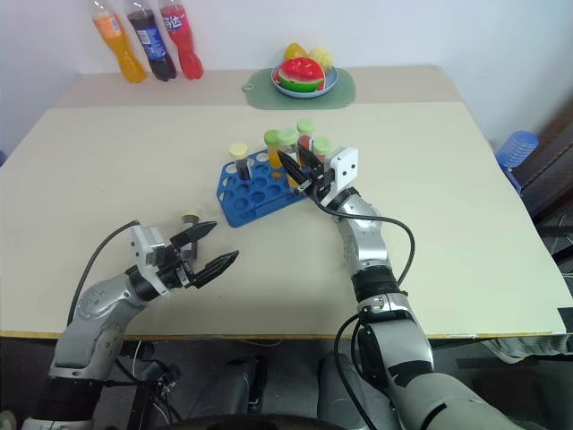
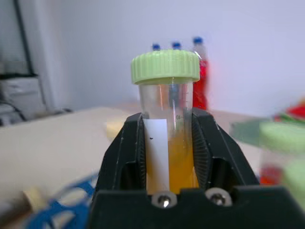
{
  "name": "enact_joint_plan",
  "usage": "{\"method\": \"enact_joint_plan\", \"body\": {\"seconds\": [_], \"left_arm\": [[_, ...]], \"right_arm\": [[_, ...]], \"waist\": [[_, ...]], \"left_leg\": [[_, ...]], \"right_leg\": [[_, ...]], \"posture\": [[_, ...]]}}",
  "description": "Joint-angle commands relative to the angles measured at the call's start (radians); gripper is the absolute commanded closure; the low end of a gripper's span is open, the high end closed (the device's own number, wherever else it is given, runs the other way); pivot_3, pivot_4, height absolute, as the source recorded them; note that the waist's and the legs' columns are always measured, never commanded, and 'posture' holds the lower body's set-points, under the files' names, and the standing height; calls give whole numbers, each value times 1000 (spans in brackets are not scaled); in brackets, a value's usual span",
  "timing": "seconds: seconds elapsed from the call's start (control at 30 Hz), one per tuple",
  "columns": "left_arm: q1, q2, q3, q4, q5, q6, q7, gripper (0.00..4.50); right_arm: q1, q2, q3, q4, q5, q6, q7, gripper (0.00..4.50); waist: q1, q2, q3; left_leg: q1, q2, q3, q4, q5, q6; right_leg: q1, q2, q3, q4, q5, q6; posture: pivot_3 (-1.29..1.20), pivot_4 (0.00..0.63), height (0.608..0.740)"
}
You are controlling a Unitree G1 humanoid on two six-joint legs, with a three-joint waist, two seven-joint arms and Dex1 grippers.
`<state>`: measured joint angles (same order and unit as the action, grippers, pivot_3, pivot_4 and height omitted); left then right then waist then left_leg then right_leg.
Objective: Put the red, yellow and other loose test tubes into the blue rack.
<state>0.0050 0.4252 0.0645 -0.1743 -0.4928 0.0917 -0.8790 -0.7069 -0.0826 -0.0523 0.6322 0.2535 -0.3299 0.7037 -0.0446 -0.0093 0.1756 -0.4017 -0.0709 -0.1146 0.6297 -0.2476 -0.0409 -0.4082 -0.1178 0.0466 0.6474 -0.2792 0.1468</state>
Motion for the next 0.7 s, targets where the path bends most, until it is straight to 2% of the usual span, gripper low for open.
{"method": "enact_joint_plan", "body": {"seconds": [0.03, 0.27, 0.57, 0.63, 0.7], "left_arm": [[8, 2, 20, -58, -22, 8, 17, 0], [46, -6, 17, -88, -19, 12, 40, 0], [68, 11, 44, -93, -17, 2, 49, 0], [70, 9, 46, -93, -15, 0, 51, 0], [74, 7, 46, -97, -14, 0, 53, 0]], "right_arm": [[-62, 27, -10, 89, -17, -105, -19, 3686], [-140, 64, -19, 295, -53, -200, -76, 3686], [-167, 73, -15, 411, -96, -270, -106, 3686], [-155, 66, -24, 412, -71, -271, -41, 3686], [-146, 57, -24, 396, -67, -289, -10, 2624]], "waist": [[-3, 0, 0], [-3, 0, 0], [-4, 0, 0], [-4, 0, 0], [-3, 0, 0]], "left_leg": [[0, 0, 0, 0, 0, 0], [2, 0, 0, 0, 0, -1], [3, 0, 0, -1, 0, -1], [3, 0, 0, -1, 0, -1], [4, 0, 0, -1, 0, -1]], "right_leg": [[0, 0, 0, 0, 0, 0], [1, 1, 1, 1, 0, 0], [1, 1, 1, 1, 0, 0], [2, 1, 1, 1, 0, 0], [2, 1, 1, 1, 0, 0]], "posture": [[0, 150, 740], [0, 150, 740], [0, 150, 740], [0, 150, 740], [0, 150, 740]]}}
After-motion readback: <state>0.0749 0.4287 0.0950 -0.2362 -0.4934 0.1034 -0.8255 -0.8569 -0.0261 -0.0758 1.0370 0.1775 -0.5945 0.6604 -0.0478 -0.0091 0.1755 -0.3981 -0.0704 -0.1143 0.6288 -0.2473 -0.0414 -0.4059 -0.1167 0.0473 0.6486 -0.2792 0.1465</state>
